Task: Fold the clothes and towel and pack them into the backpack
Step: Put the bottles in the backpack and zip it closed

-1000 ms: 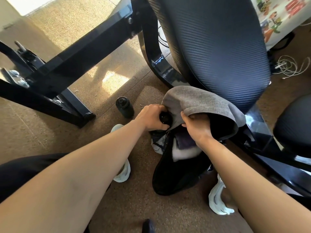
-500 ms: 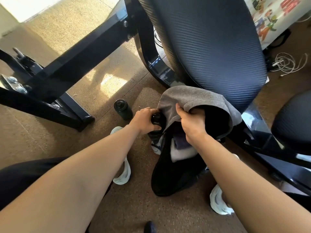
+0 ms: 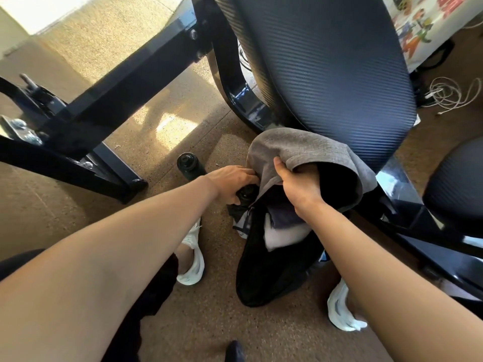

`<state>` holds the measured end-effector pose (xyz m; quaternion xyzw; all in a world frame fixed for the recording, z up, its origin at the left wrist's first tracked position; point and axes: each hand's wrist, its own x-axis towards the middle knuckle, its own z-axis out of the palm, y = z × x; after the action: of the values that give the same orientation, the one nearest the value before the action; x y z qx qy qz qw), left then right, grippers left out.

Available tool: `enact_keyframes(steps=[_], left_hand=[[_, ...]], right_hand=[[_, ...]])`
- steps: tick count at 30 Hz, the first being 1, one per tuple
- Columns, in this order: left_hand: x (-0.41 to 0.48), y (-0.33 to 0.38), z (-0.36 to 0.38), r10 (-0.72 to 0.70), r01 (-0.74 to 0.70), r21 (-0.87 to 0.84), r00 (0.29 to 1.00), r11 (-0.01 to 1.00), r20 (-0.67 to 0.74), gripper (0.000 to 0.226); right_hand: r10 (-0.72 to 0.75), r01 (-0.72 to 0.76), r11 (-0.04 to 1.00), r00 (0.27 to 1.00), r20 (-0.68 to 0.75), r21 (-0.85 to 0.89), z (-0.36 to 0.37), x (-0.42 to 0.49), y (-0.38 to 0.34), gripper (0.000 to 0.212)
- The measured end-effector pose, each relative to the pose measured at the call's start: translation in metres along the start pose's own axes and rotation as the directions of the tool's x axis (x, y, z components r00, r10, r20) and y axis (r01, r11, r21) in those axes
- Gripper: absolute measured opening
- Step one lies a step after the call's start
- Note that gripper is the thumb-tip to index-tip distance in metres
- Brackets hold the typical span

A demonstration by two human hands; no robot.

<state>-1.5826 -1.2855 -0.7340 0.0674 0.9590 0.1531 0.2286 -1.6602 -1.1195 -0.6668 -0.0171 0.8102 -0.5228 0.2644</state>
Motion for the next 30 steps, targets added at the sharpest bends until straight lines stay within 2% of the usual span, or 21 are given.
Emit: enact_keyframes(steps=[1,3,6,8,9,13,14,16,18,20,22,24,28,30], left_hand=[[-0.001,0.001,-0.003,0.014,-0.014,0.031,1.000,0.999,0.016,0.071],[-0.001,0.002,-0.003,-0.051,0.053,0.060,0.998,0.997,-0.033,0.069],[0.000,0.007,0.003,-0.334,0.332,-0.042,0.921,0.942,-0.200,0.071],[0.003,0.011,0.010,-0.451,0.429,-0.141,0.860,0.892,-0.239,0.075],[0.005,0.012,0.016,-0.463,0.429,-0.181,0.855,0.885,-0.234,0.076],[-0.001,0.007,0.037,-0.234,0.219,-0.121,0.964,0.968,-0.126,0.083],[-0.002,0.005,0.039,-0.235,0.223,-0.110,0.965,0.969,-0.117,0.084],[-0.001,0.005,0.040,-0.346,0.327,-0.142,0.926,0.934,-0.149,0.083],[0.002,0.009,0.042,-0.481,0.421,-0.279,0.854,0.863,-0.197,0.084],[0.002,0.009,0.046,-0.537,0.416,-0.433,0.818,0.799,-0.206,0.083],[-0.003,0.003,0.049,-0.462,0.355,-0.435,0.870,0.828,-0.170,0.082],[-0.005,-0.005,0.048,-0.362,0.299,-0.339,0.921,0.892,-0.141,0.081],[-0.009,-0.017,0.039,-0.333,0.289,-0.360,0.941,0.887,-0.066,0.083],[-0.017,-0.026,0.038,-0.339,0.296,-0.323,0.937,0.899,-0.086,0.070]], right_hand=[[-0.003,0.003,1.000,1.000,-0.002,0.006,0.000,0.000,0.000,0.047],[-0.017,0.017,1.000,1.000,-0.013,0.007,-0.001,0.000,-0.001,0.044],[-0.033,0.033,0.999,0.999,-0.026,-0.002,-0.004,0.000,-0.002,0.040],[-0.042,0.042,0.999,0.999,-0.024,-0.012,-0.005,0.000,-0.003,0.039],[-0.041,0.041,0.999,0.999,-0.023,-0.004,-0.004,-0.001,-0.002,0.039],[-0.011,0.011,0.999,1.000,-0.008,0.049,0.002,-0.006,0.001,0.041],[-0.011,0.011,0.998,1.000,-0.012,0.055,0.003,-0.007,0.002,0.041],[-0.010,0.011,0.998,1.000,-0.020,0.064,0.003,-0.005,0.005,0.038],[-0.017,0.019,0.998,0.999,-0.028,0.061,0.002,-0.003,0.005,0.035],[-0.024,0.026,0.998,0.999,-0.038,0.064,0.002,-0.002,0.006,0.035],[-0.020,0.023,0.997,0.999,-0.035,0.076,0.002,-0.003,0.009,0.036],[-0.019,0.022,0.996,0.999,-0.036,0.082,0.003,-0.004,0.011,0.035],[-0.026,0.026,0.997,1.000,0.005,0.073,0.003,0.000,0.010,0.031],[-0.038,0.037,0.999,0.999,0.029,0.026,0.000,0.001,0.010,0.034]])
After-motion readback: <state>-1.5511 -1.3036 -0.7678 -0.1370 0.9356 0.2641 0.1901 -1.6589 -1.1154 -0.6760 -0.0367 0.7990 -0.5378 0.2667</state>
